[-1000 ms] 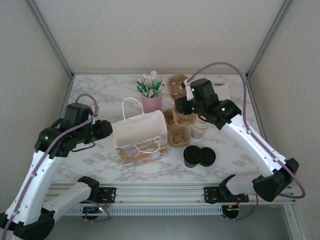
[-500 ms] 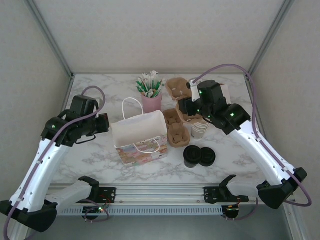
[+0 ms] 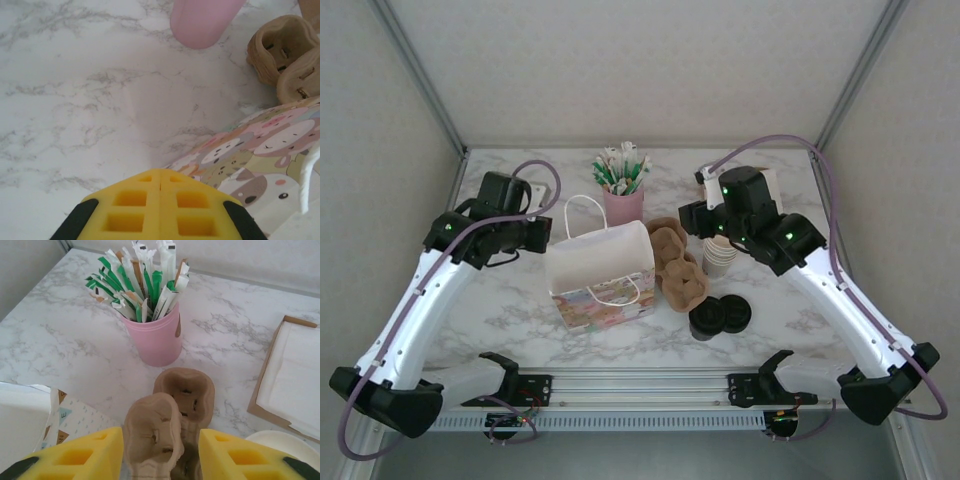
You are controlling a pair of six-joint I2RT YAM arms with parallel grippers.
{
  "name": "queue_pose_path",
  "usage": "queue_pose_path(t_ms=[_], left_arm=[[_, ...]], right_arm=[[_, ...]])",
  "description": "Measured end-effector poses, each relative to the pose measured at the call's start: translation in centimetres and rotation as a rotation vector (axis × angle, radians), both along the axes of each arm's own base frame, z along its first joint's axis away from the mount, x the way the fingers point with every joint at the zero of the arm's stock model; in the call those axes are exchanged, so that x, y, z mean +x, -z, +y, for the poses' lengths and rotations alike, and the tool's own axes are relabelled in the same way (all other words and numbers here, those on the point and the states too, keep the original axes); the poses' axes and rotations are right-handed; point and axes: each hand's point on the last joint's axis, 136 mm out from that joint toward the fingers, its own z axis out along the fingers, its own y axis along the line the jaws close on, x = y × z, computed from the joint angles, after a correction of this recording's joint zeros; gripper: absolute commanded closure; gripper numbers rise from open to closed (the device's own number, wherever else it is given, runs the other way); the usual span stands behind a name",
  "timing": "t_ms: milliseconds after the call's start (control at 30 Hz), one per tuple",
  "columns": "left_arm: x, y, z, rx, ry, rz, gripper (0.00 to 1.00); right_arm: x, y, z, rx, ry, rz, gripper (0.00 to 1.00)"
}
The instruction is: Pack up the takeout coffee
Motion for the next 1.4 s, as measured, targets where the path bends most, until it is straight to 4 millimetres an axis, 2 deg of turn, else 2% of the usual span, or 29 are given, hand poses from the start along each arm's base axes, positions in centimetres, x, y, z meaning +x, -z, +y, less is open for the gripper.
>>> queue_pose_path(t_ms=[200,300,400,467,600,733,833,1067,1400], left_arm=[[1.0,-1.0,-0.4,0.023,0.045,-0.052,1.00],[1.5,-1.5,-0.5,0.022,0.042,-0.066,0.98],[1.6,-1.8,-0.3,0.022,0.029,-0.075,0.85],[1.5,-2.1,-0.1,0.011,0.006,-0.081,0.71],[0.7,-3.8,0.7,-0.030,-0.050,-0.133,0.60],[-0.8,-6.2,1.5,-0.104,-0.108,-0.203,0.57],[-1.6,-7.0,1.9,-0.146,-0.139,-0.226,0.55],[-2.3,-6.1,2.5,-0.184,-0.204,-0.205,0.50],[-3.0,-4.9,2.9,-0.205,-0.244,-0.172,0.49]], right_arm=[[0.4,4.6,0.6,-0.099,-0.005,0.140,0.50],[0.1,7.2,1.1,-0.156,-0.025,0.220,0.54],[-1.0,8.8,2.2,-0.215,-0.075,0.253,0.55],[-2.0,9.5,3.0,-0.259,-0.118,0.261,0.57],[-3.2,10.8,3.7,-0.335,-0.166,0.274,0.60],[-3.5,12.4,3.5,-0.409,-0.166,0.297,0.61],[-3.7,13.6,3.4,-0.449,-0.166,0.319,0.60],[-3.7,15.8,3.0,-0.522,-0.159,0.355,0.57],[-3.4,17.0,2.9,-0.573,-0.145,0.360,0.53]])
